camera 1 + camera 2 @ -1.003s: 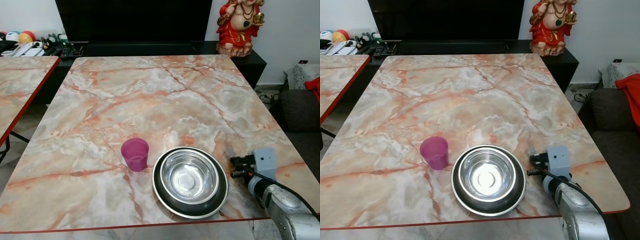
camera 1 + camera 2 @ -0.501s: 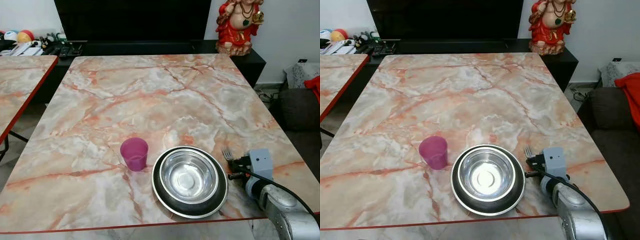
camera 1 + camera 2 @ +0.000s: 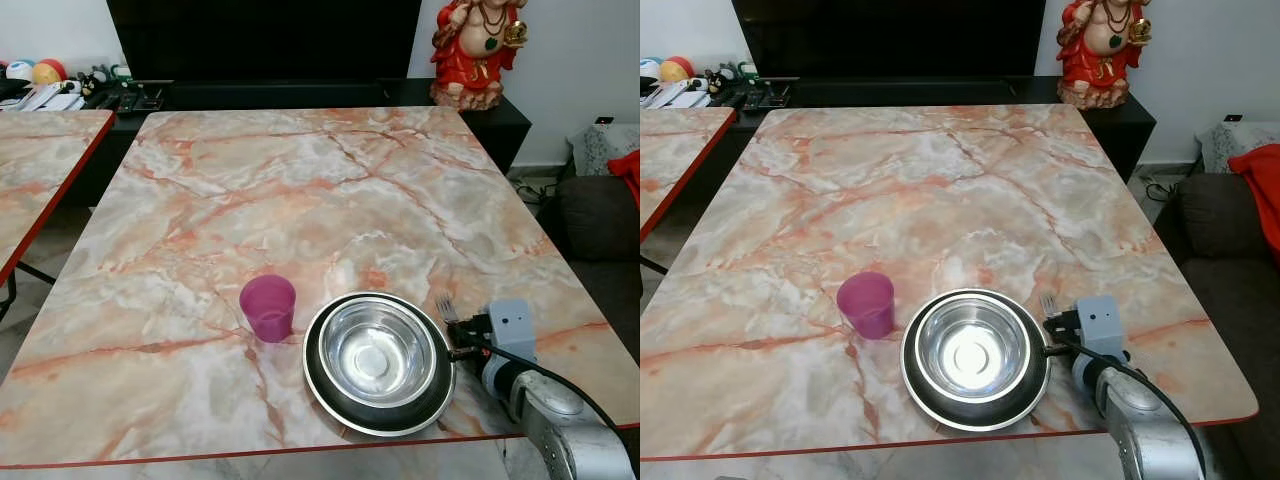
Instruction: Setting the table
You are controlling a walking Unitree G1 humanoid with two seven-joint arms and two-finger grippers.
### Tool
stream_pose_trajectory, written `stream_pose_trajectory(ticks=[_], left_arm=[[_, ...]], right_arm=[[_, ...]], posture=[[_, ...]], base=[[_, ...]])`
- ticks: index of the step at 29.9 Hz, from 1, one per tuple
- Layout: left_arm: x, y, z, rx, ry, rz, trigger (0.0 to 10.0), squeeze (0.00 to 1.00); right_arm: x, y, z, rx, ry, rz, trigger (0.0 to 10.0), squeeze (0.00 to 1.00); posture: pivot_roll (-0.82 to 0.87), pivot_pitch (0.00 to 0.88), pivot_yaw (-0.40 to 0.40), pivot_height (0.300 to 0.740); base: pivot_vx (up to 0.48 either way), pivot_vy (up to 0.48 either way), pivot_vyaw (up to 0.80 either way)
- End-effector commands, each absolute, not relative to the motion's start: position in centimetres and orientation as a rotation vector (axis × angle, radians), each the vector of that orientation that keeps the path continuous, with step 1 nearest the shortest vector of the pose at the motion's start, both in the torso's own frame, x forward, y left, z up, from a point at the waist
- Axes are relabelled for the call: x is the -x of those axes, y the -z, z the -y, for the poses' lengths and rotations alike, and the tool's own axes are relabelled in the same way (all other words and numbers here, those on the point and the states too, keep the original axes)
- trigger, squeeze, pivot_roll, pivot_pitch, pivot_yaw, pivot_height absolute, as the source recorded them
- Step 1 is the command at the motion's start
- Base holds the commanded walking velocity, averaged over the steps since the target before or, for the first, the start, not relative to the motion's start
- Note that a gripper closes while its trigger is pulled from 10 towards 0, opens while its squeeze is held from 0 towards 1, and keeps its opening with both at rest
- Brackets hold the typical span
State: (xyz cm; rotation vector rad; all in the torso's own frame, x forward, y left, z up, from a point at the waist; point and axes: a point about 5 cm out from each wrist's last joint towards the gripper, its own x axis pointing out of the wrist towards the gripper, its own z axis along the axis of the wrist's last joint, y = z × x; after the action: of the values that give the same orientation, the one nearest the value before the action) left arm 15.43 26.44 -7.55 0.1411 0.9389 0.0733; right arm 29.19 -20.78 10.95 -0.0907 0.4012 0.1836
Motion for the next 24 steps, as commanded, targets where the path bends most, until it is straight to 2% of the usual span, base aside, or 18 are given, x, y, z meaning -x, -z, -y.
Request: stream_pose_trajectory(ticks=[1, 15, 24], left_arm=[[-14.7, 7.9, -26.5, -0.129, -0.076, -0.970, 10.0, 0.00], [-14.8, 7.8, -26.7, -0.141, -0.061, -0.972, 10.0, 0.00], [-15.3, 7.3, -27.6, -0.168, -0.054, -0.967, 10.0, 0.00]], right_arm=[[-28.4, -9.0, 20.6, 0.099, -0.184, -0.497, 10.0, 0.00], [-28.3, -8.0, 22.4, 0.132, -0.051, -0.505, 10.0, 0.00], [-28.3, -8.1, 21.2, 0.046, -0.043, -0.460, 10.0, 0.00]], posture=[[-0.05, 0.169, 0.019, 0.740], [-0.05, 0.191, 0.048, 0.740], [-0.05, 0.188, 0.068, 0.740]], base=[[0.000, 0.000, 0.00], [0.000, 0.000, 0.00], [0.000, 0.000, 0.00]])
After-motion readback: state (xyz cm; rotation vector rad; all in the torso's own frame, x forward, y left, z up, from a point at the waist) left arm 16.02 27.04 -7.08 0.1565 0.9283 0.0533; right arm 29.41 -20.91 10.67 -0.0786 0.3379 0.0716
